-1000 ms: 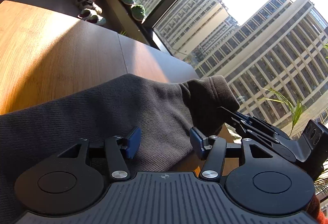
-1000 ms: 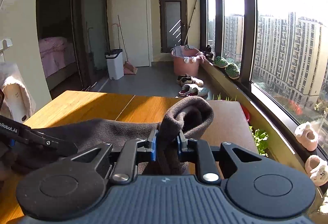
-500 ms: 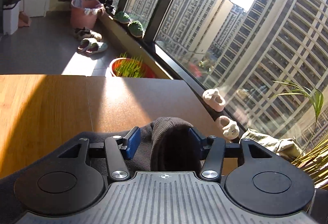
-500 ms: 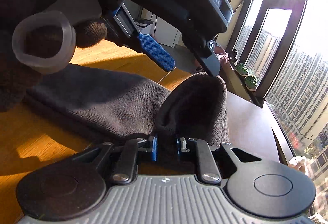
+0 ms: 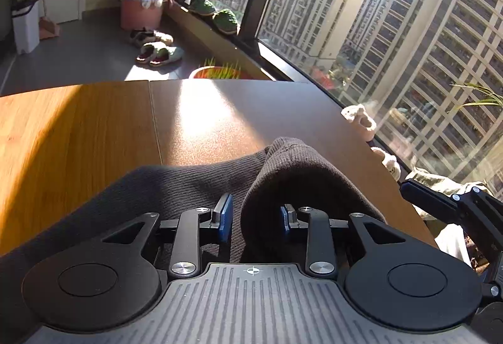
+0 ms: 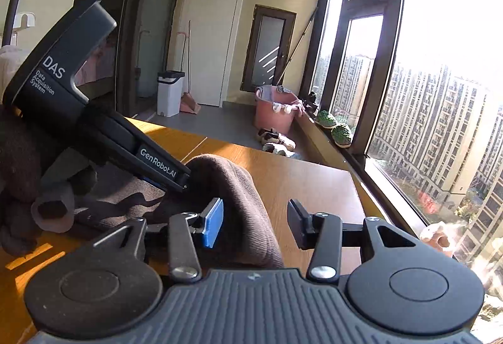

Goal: Fold clothes

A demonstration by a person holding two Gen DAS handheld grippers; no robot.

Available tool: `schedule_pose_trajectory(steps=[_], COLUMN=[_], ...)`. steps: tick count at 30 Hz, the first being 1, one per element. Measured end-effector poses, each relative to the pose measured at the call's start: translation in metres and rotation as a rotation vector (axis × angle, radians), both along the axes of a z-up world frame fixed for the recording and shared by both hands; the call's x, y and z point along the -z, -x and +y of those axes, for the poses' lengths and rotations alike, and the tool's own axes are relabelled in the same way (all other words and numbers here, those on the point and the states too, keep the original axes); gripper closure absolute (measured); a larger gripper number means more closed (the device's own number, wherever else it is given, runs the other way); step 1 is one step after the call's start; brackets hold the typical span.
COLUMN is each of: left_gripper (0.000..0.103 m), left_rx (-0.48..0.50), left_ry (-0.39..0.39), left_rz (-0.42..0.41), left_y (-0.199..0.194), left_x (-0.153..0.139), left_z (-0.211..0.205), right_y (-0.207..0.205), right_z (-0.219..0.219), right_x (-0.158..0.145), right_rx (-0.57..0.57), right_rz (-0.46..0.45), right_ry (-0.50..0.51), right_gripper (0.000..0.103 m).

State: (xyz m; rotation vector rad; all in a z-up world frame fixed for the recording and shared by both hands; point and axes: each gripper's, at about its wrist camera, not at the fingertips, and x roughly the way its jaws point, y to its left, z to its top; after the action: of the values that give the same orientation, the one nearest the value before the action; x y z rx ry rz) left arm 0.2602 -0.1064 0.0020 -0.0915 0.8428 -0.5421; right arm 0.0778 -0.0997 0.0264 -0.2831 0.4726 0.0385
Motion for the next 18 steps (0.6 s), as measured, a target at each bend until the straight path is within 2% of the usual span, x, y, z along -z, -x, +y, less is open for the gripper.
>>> schedule_pose_trajectory(steps=[1,3,5,6,7,9,12,15,17,18], left_gripper=[0.069,0.068,0.068,0.067,0.066,0.066,0.063,0.062,0.06,0.059], left_rx=[-0.003,-0.008,-0.01,-0.01,-0.01,-0.016,-0.027,-0.067,-0.096,-0.106], left_ry=[0.01,0.029,0.047,0.059,0.071,0.087,0.105,0.19,0.251,0.262], left_rz=[0.007,0.015,0.022,0.027,0.031,0.037,0.025,0.008,-0.009,-0.022], left_y=[0.001,0.001,0.002,0.001,0.001,0.001,0.005,0.011,0.015,0.016], left_x=[0.001,0.002,0.003,0.003,0.004,0.003,-0.004,-0.019,-0.031,-0.037], left_z=[0.003,0.007,0.011,0.013,0.015,0.02,0.029,0.051,0.067,0.073], right_y=[0.001,-0.001,-0.005,-0.009,-0.01,-0.012,-0.005,0.0,0.006,0.008], right_z=[-0.004,-0.005,-0.005,-0.006,-0.004,0.0,0.012,0.026,0.043,0.056], right_x=[-0.001,0.001,0.002,0.002,0.003,0.004,-0.004,-0.014,-0.015,-0.012], right_rx=[0.018,0.053,0.048,0.023,-0.003,-0.05,-0.082,-0.11,-0.136,-0.149], right_rz=[-0.012,-0.037,-0.052,-0.034,-0.012,0.022,-0.009,-0.029,-0.044,-0.06], right_ry=[-0.001,0.046,0.068,0.044,0.029,0.01,0.038,0.057,0.134,0.204], right_gripper=[0.049,0.049,0.049,0.051,0.069,0.095,0.096,0.096,0.096,0.096])
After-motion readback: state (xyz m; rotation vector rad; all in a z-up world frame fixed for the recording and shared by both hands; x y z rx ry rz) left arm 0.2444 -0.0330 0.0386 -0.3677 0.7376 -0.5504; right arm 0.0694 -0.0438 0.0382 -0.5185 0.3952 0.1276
